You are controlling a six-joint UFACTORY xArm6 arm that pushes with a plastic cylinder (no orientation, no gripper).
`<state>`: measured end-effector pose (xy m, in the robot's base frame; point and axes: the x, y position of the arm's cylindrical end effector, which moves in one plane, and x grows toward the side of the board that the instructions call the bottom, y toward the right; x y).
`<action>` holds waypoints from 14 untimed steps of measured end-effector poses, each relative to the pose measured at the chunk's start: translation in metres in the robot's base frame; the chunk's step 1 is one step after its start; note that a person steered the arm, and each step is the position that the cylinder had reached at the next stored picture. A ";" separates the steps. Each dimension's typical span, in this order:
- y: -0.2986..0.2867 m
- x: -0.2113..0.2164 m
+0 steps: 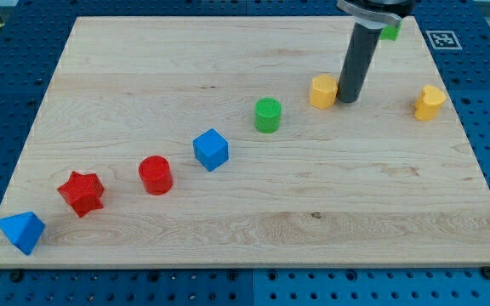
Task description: Move the yellow heart towards the top right
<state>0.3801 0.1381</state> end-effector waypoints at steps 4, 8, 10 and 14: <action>0.062 0.053; 0.132 0.026; 0.150 0.030; 0.116 -0.019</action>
<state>0.3610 0.2545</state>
